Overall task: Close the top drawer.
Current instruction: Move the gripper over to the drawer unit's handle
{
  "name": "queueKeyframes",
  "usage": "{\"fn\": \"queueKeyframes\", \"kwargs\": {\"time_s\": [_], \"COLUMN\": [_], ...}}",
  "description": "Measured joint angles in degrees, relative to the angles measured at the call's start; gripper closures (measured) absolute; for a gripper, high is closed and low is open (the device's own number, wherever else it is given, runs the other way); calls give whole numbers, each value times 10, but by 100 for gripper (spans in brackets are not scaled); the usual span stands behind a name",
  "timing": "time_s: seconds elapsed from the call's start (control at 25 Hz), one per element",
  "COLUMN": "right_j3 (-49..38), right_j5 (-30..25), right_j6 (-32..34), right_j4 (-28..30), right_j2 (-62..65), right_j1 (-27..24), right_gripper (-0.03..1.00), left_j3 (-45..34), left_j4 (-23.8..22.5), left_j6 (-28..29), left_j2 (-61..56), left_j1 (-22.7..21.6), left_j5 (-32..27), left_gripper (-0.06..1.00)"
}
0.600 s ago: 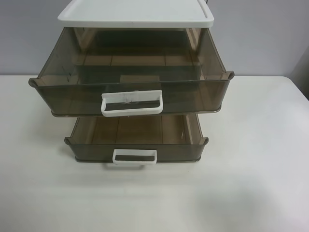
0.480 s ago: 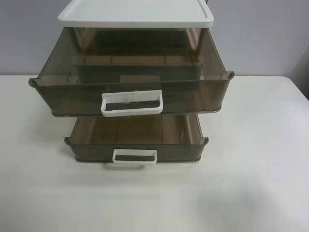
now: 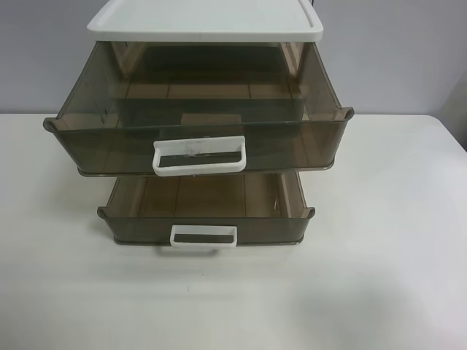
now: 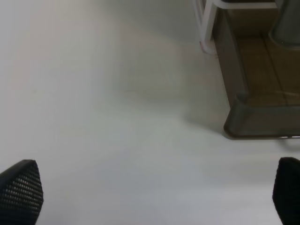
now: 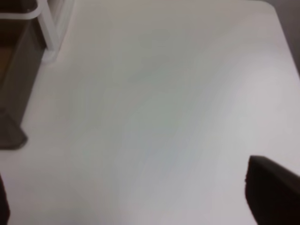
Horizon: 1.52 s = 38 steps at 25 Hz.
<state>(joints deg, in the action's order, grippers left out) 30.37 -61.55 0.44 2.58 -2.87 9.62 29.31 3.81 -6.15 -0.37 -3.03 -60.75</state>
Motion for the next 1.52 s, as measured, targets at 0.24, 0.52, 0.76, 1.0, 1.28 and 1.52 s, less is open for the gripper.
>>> {"fn": "queueKeyframes", "kwargs": {"time_s": [0.24,0.52,0.76,1.0,1.28,1.52], "right_j3": [110,201,274,328,340,341], "right_j5": [19,83,125,173,211,211], "right_j6": [-71,-89,-89,-89,-89,-83], "right_j4": [-35,-56,-42,-40,-43,-10], "right_j2": [-180,-377,-539,-672,-759,-816], "right_j1": [18,200,389,512,593,605], "right_gripper": [-2,-2,-2,-2,-2,-2], "left_j3": [0,0,0,0,0,0], "left_j4": [0,0,0,0,0,0], "left_j6": [0,0,0,0,0,0], "left_j2": [0,0,0,0,0,0], "left_j1": [0,0,0,0,0,0], "left_j5": [0,0,0,0,0,0], "left_gripper": [-5,-5,-5,-5,-5,-5]}}
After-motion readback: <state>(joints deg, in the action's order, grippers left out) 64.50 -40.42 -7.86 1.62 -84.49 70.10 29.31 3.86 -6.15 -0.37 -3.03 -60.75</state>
